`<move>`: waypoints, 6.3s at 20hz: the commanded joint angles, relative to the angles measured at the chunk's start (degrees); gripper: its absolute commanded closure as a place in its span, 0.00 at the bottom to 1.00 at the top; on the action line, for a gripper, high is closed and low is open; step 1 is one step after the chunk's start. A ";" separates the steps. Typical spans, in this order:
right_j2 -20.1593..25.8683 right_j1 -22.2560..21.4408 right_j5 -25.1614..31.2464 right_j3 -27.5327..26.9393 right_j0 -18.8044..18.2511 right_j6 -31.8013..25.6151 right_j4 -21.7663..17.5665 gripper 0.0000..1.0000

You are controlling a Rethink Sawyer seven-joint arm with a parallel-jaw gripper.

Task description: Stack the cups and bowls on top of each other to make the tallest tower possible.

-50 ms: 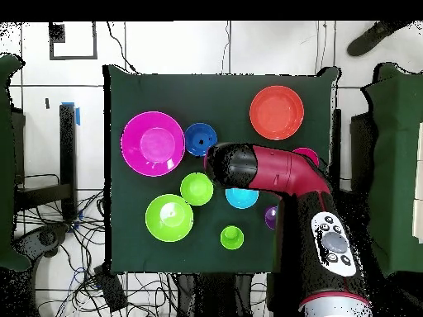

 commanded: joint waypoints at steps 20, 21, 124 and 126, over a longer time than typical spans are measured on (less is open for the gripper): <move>5.09 2.45 6.70 -1.60 -0.26 -0.48 -0.31 0.00; 5.11 2.41 6.41 -1.35 -0.27 -0.45 -0.34 0.00; 6.56 2.16 2.80 1.22 -1.65 -0.78 -1.01 0.00; 6.67 2.09 2.89 1.39 -1.79 -0.85 -0.92 0.00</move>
